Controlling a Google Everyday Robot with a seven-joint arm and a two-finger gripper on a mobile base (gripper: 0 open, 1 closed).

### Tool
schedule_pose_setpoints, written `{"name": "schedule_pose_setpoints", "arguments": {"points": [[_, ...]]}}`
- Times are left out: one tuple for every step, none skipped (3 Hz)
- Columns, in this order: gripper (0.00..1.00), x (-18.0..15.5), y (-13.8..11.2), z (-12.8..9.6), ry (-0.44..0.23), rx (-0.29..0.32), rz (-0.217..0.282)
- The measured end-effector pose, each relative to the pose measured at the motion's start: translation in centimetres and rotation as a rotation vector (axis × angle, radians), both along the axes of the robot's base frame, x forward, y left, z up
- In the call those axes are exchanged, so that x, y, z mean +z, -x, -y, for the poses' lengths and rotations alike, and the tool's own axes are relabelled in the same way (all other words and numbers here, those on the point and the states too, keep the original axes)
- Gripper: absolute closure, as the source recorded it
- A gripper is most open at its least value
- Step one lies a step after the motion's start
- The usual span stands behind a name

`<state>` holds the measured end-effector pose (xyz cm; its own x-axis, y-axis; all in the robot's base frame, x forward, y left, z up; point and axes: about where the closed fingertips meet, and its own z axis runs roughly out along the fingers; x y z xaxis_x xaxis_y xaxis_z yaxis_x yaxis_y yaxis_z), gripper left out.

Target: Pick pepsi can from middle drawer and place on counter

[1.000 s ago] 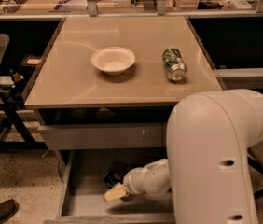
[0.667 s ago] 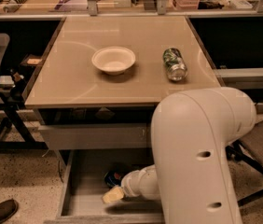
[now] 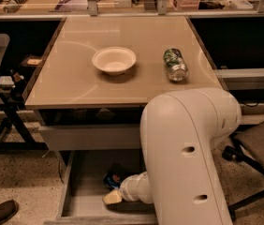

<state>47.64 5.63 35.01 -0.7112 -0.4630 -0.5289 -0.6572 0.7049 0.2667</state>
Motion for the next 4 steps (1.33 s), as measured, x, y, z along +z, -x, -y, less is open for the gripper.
{"name": "schedule_pose_setpoints", "arguments": {"points": [[0.42,0.0,0.0,0.0,0.0,0.0,0.0],[0.65,0.0,0.0,0.0,0.0,0.0,0.0],[0.88,0.0,0.0,0.0,0.0,0.0,0.0],[1.0,0.01,0.0,-0.01,0.0,0.0,0.0]]}}
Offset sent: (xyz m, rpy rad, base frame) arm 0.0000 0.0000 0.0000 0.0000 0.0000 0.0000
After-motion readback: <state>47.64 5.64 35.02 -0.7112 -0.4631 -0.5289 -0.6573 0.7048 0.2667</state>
